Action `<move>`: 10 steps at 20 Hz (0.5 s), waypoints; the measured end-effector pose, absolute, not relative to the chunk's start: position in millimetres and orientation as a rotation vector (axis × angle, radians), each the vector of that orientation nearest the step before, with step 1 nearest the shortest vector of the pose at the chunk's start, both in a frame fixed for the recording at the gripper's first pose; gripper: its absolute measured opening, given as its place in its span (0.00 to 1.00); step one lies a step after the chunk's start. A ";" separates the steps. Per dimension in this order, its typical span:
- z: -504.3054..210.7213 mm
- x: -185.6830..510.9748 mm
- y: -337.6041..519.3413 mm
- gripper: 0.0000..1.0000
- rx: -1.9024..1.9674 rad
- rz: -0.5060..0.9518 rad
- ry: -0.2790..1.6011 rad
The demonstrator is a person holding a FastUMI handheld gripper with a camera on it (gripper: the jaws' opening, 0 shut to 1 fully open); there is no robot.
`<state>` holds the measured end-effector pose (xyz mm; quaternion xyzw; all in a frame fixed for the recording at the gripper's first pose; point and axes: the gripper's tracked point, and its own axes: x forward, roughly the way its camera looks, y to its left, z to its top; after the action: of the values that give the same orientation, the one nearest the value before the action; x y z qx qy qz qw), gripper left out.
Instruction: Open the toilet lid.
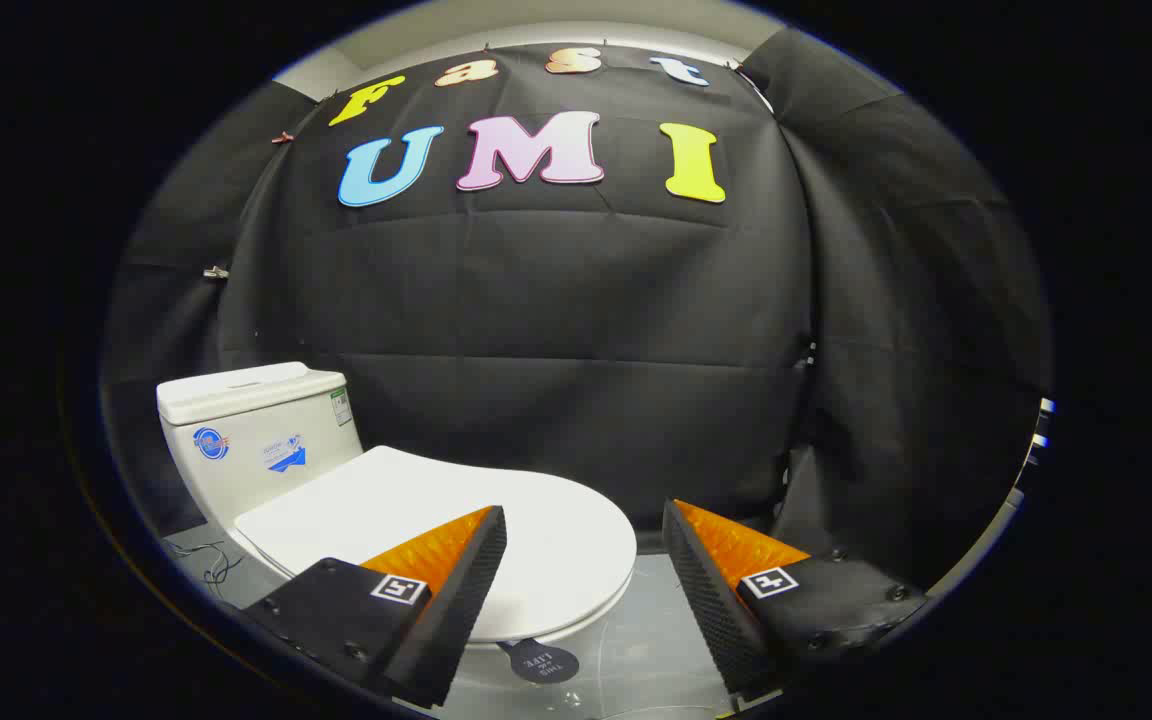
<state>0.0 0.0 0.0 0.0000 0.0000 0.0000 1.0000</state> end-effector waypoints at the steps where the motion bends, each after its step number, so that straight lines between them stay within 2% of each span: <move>1: 0.7 -0.1 0.1 0.98 0.001 0.000 -0.001; 10: 0.6 0.1 -1.3 0.98 0.005 -0.002 0.001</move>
<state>0.1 -1.3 0.6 0.0027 0.0003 -0.0008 1.0000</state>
